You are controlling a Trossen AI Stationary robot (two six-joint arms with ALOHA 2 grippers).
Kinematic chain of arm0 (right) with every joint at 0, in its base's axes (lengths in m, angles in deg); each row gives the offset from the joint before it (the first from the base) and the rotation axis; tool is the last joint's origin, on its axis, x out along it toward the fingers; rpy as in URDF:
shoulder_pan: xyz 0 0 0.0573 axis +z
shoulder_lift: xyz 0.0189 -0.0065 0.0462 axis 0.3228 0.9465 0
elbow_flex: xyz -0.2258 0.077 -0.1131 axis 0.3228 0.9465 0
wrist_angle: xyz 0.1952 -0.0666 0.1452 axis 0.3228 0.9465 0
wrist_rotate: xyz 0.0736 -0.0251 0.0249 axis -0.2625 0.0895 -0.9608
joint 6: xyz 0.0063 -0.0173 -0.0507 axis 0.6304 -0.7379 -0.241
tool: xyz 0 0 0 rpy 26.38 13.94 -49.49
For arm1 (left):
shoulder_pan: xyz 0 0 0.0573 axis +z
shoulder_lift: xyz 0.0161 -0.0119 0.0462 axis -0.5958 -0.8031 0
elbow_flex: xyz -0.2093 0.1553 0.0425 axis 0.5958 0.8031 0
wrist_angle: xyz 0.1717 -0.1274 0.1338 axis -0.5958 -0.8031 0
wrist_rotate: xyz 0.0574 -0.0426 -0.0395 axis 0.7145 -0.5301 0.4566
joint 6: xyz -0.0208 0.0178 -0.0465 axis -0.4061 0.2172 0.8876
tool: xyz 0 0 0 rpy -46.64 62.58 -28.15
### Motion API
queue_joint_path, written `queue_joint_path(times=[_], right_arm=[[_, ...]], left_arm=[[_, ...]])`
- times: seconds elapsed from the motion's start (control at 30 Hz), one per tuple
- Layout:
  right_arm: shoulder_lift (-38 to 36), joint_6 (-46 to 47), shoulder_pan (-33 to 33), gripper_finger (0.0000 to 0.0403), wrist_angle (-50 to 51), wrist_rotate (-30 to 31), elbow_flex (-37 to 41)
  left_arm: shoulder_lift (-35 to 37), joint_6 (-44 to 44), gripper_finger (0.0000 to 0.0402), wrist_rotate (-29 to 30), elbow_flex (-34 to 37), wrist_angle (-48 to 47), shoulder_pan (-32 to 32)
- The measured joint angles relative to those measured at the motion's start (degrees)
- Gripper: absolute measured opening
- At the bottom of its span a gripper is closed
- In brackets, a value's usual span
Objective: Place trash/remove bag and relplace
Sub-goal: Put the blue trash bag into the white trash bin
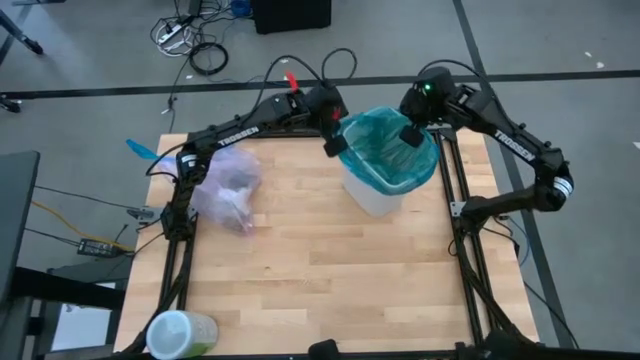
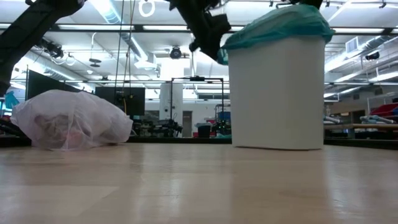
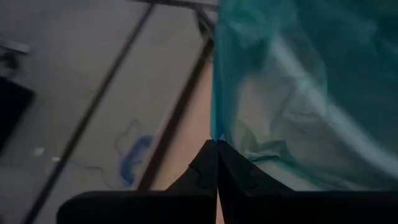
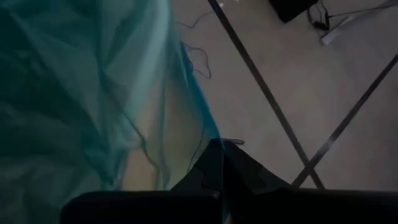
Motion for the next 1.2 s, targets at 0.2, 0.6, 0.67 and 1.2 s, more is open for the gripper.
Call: queue_joint_path(times=[0.2,0.6,0.67,1.2], right_arm=[[-2.5,-0.1,-2.4,0.0000,2.1,-4.0,0.0],[-3.1,5.3,-8.4,0.0000,9.1,-15.9,0.0],[-3.2,5.5,-9.7,0.0000,9.4,-19.8,0.0],[-3.2,8.3,-21.0,0.0080,9.6,-37.6,0.0]], left_arm=[[-0.1,0.9,0.0004,-2.3,6.7,2.6,-0.3],[-0.1,3.2,0.0004,-2.3,8.5,6.4,-1.2],[-0.1,3.2,0.0004,-2.3,8.5,6.4,-1.4],[-0.1,-1.2,0.0017,-8.7,8.5,7.5,-1.5]])
